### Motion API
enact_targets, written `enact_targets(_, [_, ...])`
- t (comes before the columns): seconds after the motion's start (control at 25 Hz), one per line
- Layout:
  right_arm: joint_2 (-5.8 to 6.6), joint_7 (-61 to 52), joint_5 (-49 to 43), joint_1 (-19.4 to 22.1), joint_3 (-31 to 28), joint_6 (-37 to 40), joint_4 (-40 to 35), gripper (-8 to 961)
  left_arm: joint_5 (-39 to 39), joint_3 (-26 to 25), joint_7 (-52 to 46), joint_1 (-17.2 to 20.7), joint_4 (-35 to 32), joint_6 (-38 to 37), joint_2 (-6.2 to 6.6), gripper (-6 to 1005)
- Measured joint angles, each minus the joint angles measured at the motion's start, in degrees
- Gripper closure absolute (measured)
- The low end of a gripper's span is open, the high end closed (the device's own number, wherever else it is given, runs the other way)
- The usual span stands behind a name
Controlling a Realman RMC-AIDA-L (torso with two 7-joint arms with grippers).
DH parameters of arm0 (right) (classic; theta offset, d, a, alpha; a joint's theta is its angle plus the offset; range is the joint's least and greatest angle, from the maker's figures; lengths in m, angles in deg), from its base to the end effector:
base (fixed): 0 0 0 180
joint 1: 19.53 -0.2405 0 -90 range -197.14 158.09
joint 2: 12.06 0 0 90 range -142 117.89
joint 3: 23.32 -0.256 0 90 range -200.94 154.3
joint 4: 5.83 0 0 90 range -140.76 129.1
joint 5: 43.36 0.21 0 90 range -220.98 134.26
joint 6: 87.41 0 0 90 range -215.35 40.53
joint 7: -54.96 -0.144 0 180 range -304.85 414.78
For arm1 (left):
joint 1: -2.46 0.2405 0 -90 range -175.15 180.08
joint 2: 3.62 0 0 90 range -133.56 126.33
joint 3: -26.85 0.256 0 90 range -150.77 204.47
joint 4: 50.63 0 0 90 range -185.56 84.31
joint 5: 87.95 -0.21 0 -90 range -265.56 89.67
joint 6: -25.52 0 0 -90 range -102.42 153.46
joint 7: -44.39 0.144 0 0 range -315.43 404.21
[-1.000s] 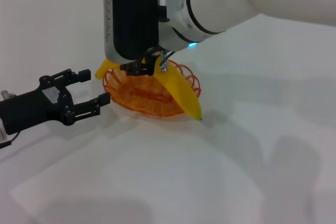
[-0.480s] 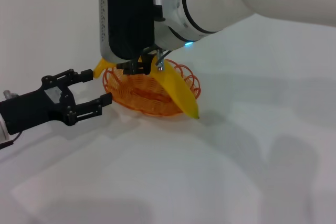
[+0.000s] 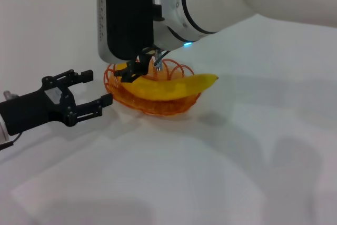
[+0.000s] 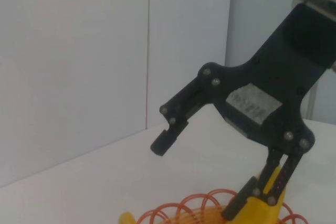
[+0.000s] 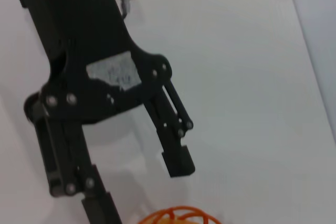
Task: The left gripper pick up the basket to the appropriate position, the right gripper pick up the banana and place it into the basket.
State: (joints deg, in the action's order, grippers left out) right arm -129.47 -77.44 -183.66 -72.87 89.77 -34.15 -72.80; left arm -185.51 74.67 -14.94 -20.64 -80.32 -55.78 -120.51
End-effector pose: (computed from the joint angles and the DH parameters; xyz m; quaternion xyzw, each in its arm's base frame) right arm 0.0438 0.3769 -0.1113 -0.9636 -0.1371 -0.1282 0.1904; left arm -0.3010 0.3108 -0.0048 -0.9237 -0.1618 -0.2569 0.2334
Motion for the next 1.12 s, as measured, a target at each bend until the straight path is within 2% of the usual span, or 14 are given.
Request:
enact_targets(0.12, [0.29, -0.2, 0.0, 2.3, -1.0, 0.4, -3.9, 188, 0.0, 0.0, 0.0, 0.2, 0.0, 0.0, 0.0, 203])
enact_targets(0.32, [0.59, 2.2, -0.1, 9.3, -5.4, 3.2, -12.6, 115, 0.0, 0.0, 0.0, 0.4, 0.0, 0.0, 0.0, 203])
enact_targets(0.48, [0.63, 5.7, 1.9, 13.7, -10.6, 7.5, -17.1, 121, 0.1, 0.0, 0.0, 0.4, 0.0, 0.0, 0.0, 203])
enact_targets(0.72, [0.7, 16.3, 14.2, 17.4, -20.7, 15.4, -16.8, 126, 0.3, 0.0, 0.1, 0.4, 0.0, 0.0, 0.0, 203])
enact_targets(1.12, [0.79, 26.1, 25.0, 22.9, -34.8, 23.7, -14.3, 128, 0.4, -0.2, 0.1, 0.4, 0.0, -0.2, 0.0, 203])
